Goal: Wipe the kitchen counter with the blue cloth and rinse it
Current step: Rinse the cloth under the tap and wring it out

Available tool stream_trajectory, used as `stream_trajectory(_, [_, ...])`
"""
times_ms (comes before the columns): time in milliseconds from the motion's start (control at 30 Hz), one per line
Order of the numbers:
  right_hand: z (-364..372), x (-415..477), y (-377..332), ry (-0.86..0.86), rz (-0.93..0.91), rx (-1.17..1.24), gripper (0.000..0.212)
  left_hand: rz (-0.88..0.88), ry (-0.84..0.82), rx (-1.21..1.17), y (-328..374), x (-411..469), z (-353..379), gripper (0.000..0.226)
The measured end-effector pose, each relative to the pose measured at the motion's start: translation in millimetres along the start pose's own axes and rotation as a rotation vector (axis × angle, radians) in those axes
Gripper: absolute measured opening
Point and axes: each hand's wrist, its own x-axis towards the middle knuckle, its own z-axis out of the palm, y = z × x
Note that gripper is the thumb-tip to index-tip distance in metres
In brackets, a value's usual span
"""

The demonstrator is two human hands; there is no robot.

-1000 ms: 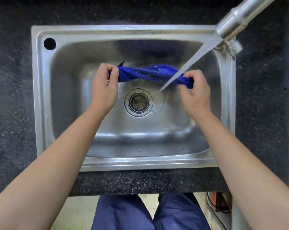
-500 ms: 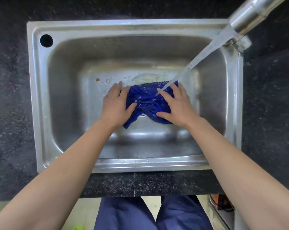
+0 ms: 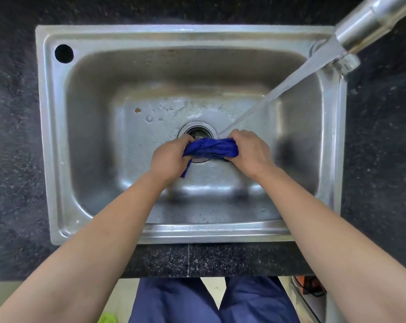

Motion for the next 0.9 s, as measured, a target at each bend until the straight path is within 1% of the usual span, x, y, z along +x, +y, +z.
stream_trajectory(67, [-9, -1, 1, 0.196, -0.024, -0.03, 0.034, 0.026, 0.147, 0.026, 10, 2, -20, 0.034])
stream_trajectory(133, [-18, -3, 2, 0.389, -0.037, -0.033, 0.034, 0.089, 0.288, 0.017, 15, 7, -37, 0.031])
stream_trajectory(167, [-21, -6, 2, 0.447, -0.053, -0.041, 0.034, 0.149, 0.341, 0.036, 15, 9, -41, 0.03])
stream_trajectory(200, [-23, -9, 4, 0.471, -0.077, -0.06, 0.034, 0.223, 0.381, 0.083, 14, 11, -44, 0.029])
stream_trajectory(233, [-22, -11, 7, 0.457, -0.104, -0.083, 0.035, 0.288, 0.404, 0.152, 11, 13, -44, 0.026])
stream_trajectory(300, [-15, -16, 14, 0.336, -0.138, -0.118, 0.033, 0.35, 0.365, 0.288, 2, 11, -37, 0.023])
stream_trajectory(367, [-5, -19, 20, 0.195, -0.118, -0.094, 0.022, 0.301, 0.256, 0.358, -9, 6, -24, 0.023])
stream_trajectory(433, [0, -19, 21, 0.122, -0.048, -0.027, 0.018, 0.187, 0.138, 0.372, -17, 0, -12, 0.022])
stream_trajectory(467, [2, -18, 19, 0.126, -0.007, 0.026, 0.021, 0.142, 0.106, 0.357, -20, -2, -7, 0.021])
stream_trajectory(533, [4, -16, 13, 0.163, 0.046, 0.091, 0.038, 0.102, 0.094, 0.326, -22, -5, 0, 0.019])
stream_trajectory(600, [9, -14, 8, 0.187, 0.002, 0.009, 0.054, 0.138, 0.124, 0.313, -23, -6, 6, 0.017])
stream_trajectory(667, [15, -12, 9, 0.186, -0.07, -0.1, 0.06, 0.213, 0.179, 0.241, -20, -7, 9, 0.014])
stream_trajectory(733, [21, -11, 14, 0.219, -0.101, -0.151, 0.055, 0.223, 0.23, 0.126, -11, -7, 6, 0.012])
stream_trajectory(833, [21, -12, 18, 0.325, -0.122, -0.142, 0.039, 0.195, 0.291, 0.005, -1, -9, 0, 0.014])
stream_trajectory(900, [21, -11, 16, 0.362, -0.162, -0.15, 0.035, 0.202, 0.243, -0.01, 1, -12, -3, 0.019])
